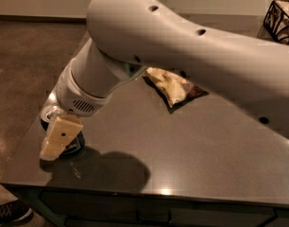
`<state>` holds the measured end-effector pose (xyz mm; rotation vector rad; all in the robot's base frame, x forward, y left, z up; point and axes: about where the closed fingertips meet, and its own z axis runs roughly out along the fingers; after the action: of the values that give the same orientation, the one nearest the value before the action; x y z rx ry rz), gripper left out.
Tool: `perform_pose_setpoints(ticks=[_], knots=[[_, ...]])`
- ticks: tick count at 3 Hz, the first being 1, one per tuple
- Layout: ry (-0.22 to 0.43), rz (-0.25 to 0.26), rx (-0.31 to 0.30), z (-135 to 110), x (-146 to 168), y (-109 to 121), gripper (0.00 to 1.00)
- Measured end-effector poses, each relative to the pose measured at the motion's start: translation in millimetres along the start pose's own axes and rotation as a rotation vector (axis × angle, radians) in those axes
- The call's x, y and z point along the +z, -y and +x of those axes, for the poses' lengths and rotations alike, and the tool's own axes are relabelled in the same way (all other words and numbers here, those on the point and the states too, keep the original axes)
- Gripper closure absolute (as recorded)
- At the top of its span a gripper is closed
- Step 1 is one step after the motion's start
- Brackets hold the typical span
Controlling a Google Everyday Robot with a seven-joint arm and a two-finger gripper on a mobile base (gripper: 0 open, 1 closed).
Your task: Pick pepsi can
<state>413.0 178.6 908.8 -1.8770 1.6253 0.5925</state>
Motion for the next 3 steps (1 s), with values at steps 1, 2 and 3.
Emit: perform_pose_setpoints(ticks=[1,2,3], knots=[[0.000,-0.013,-0.001,-1.5,0.3,1.9,0.39],[0.005,-0.025,0.010,0.1,-8.1,5.7,0.62],[0.013,-0.026,0.024,2.3,-22.3,15.5,0.85]])
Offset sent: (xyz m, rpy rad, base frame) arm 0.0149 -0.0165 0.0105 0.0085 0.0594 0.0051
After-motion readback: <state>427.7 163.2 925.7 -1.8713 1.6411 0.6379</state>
